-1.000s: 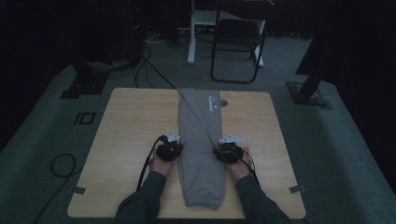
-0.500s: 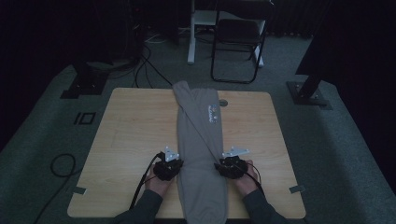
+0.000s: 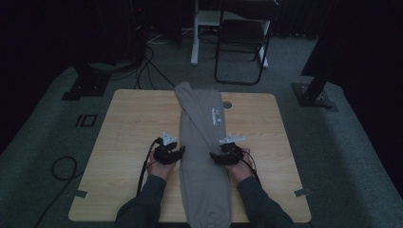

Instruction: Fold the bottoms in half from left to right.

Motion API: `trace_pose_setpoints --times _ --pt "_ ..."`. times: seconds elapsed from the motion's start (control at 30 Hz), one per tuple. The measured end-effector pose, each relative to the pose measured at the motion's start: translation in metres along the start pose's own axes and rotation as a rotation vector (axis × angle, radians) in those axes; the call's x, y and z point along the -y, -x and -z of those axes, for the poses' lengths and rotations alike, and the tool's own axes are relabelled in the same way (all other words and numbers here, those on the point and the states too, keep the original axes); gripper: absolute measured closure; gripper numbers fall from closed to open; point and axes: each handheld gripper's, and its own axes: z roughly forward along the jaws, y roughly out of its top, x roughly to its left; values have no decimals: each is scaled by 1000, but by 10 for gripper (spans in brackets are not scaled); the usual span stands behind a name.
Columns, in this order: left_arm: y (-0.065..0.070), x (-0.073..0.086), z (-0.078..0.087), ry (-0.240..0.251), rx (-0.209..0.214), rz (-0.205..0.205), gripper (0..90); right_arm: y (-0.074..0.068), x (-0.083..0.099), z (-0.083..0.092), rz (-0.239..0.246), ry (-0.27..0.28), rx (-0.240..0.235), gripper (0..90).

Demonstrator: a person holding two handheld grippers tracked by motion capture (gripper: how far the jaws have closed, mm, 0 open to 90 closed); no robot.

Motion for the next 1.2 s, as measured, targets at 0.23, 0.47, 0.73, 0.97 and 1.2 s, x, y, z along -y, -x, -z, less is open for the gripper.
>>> trace_pose_setpoints --times 0.23,0.47,0.73,0.97,1.2 --pt "-6 -17 -33 -46 -64 2 574 9 -36 -36 7 16 49 307" --pt "-8 -18 -37 -40 -75 17 691 25 -42 -53 -25 -6 108 320" --pt "-6 -17 -37 -36 -79 -9 733 68 -27 -33 -156 23 213 452" --pt "-5 -17 -37 -38 -79 -13 748 75 -22 -26 -155 26 230 632" --pt "-10 -18 -36 -26 -58 10 638 70 -28 -24 -168 63 201 560"
